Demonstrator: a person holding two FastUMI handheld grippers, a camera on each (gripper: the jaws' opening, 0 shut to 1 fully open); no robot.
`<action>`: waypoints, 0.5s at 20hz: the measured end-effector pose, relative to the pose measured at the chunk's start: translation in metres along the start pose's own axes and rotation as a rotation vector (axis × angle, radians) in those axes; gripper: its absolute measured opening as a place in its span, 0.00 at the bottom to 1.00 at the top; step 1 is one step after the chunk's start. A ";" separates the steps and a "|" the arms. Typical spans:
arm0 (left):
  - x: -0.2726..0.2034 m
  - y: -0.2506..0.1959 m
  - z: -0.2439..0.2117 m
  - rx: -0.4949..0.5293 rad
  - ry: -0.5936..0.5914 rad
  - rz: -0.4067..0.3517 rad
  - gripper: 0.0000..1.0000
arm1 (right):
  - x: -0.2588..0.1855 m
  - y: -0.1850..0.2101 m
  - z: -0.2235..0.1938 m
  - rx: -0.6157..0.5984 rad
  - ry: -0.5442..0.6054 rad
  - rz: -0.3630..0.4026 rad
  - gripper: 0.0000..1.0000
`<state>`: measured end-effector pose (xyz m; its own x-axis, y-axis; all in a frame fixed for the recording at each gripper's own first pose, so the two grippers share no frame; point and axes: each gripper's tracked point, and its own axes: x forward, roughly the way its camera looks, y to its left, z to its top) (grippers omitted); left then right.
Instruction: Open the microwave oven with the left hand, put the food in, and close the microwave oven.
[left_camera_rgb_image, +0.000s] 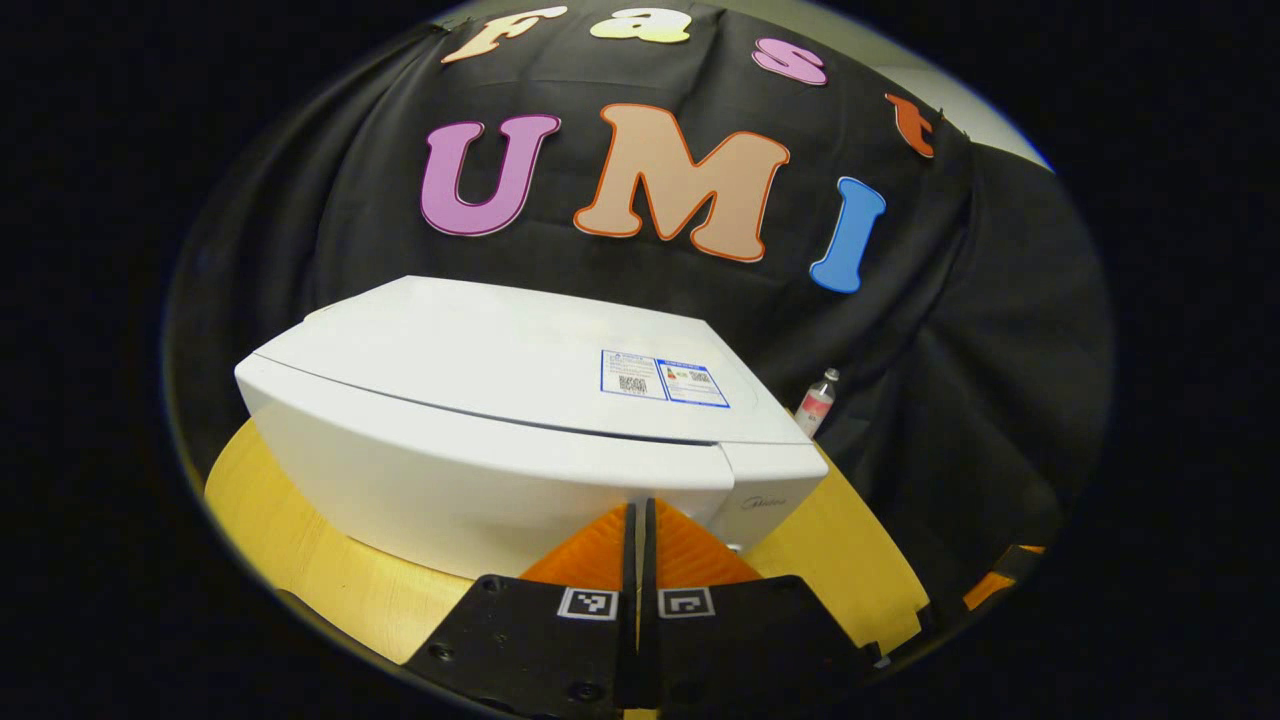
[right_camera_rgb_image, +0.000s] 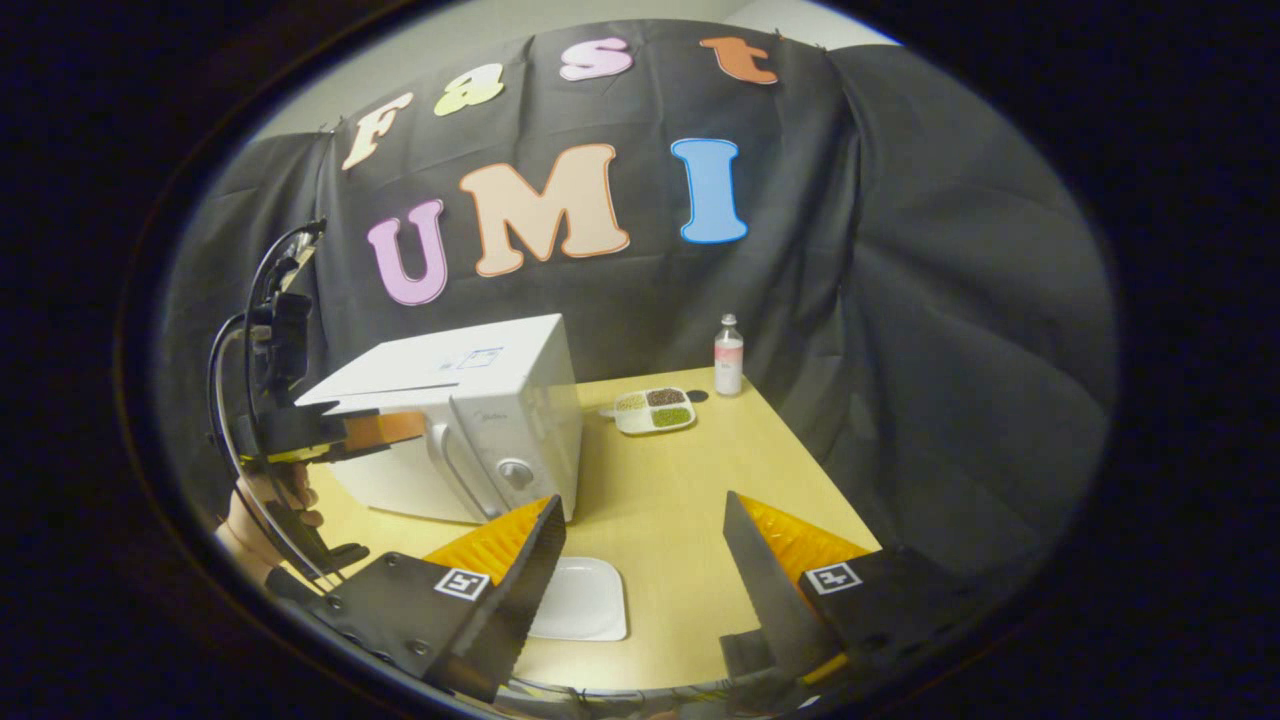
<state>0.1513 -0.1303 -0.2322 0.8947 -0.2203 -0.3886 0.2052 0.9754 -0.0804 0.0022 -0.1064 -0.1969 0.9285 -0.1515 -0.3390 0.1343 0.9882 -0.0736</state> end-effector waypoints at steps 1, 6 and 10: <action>-0.001 -0.005 -0.009 -0.019 0.034 -0.019 0.01 | 0.000 0.002 -0.001 0.000 0.004 0.005 0.92; 0.000 -0.007 -0.008 0.027 0.026 -0.034 0.01 | -0.001 0.005 -0.005 0.001 0.019 0.015 0.92; -0.004 -0.005 -0.007 0.045 0.034 -0.035 0.01 | -0.002 0.009 -0.008 0.007 0.032 0.013 0.92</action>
<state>0.1441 -0.1343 -0.2372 0.8725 -0.2535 -0.4176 0.2549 0.9655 -0.0535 -0.0017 -0.0975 -0.2042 0.9185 -0.1393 -0.3700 0.1249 0.9902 -0.0627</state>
